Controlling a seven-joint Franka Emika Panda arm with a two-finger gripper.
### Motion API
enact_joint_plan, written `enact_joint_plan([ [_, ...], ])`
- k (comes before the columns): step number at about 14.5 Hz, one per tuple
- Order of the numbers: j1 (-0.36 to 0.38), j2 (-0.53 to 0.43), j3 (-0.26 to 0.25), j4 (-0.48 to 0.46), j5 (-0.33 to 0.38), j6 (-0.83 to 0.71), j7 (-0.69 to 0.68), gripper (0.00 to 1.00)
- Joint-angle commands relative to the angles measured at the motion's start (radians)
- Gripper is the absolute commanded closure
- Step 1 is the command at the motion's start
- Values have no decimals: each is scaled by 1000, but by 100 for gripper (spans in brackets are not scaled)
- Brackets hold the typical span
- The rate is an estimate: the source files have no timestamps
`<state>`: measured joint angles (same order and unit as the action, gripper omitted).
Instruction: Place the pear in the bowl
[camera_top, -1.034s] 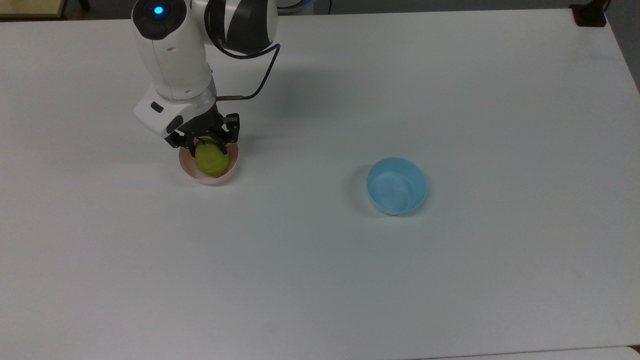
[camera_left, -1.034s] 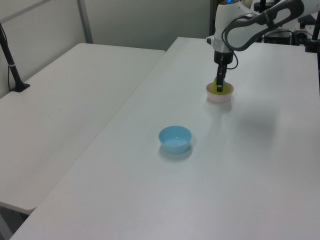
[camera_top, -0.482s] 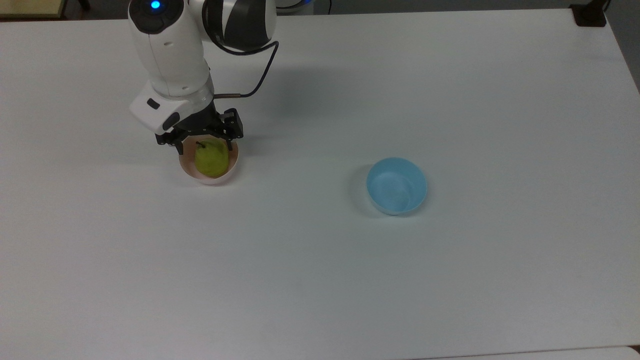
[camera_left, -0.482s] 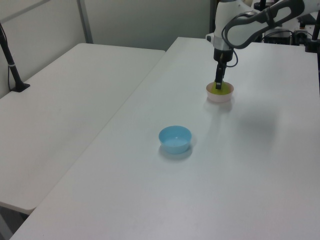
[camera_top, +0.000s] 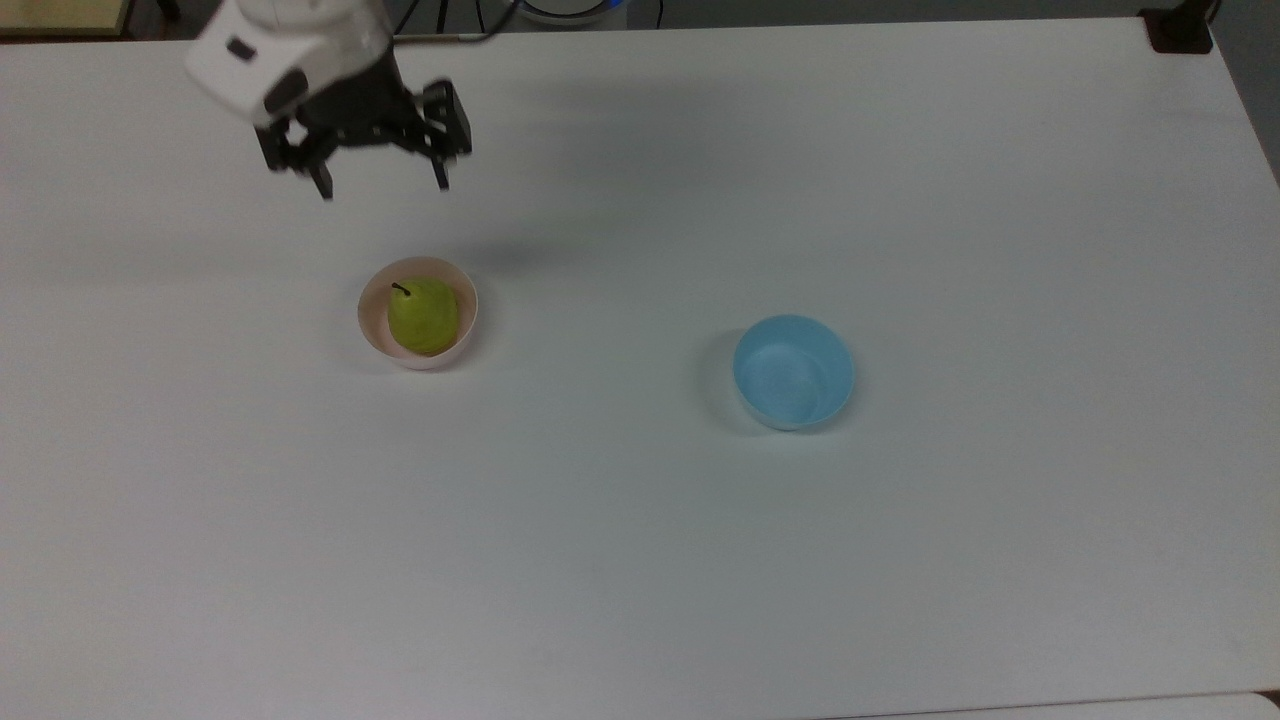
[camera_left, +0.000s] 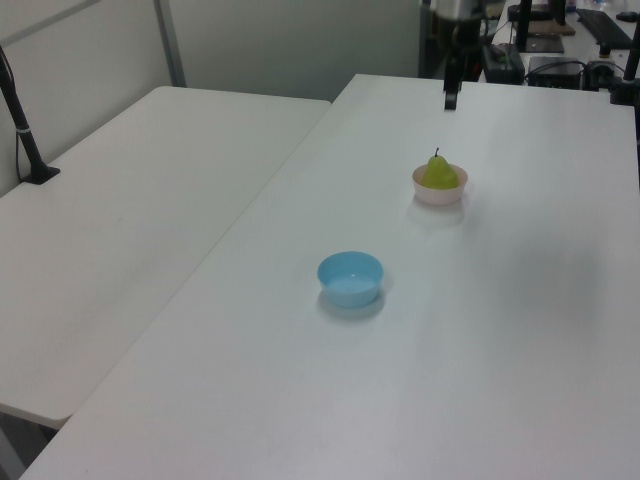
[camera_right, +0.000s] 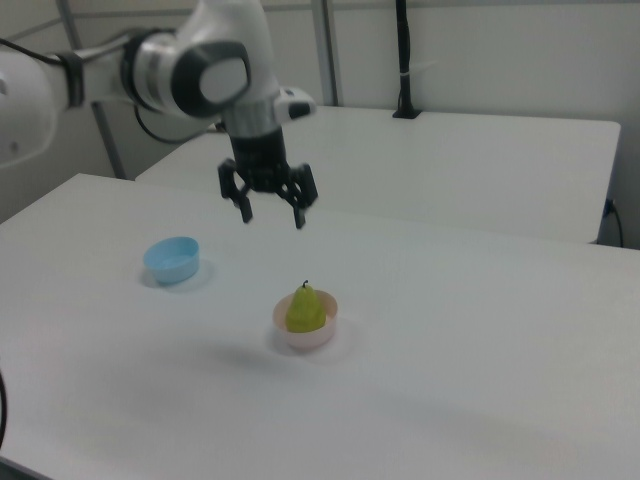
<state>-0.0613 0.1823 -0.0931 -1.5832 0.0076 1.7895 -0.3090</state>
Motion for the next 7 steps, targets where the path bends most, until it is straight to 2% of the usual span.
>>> enact_joint_plan([
  [1,12,-110,0,9,18,-120,62,0],
  [3,11,-135,22,9,63,-150,143,0],
  [4,11,-138,26,8,115,-144,162,0],
  [7,15,-138,32,3,166,-136,160,0],
])
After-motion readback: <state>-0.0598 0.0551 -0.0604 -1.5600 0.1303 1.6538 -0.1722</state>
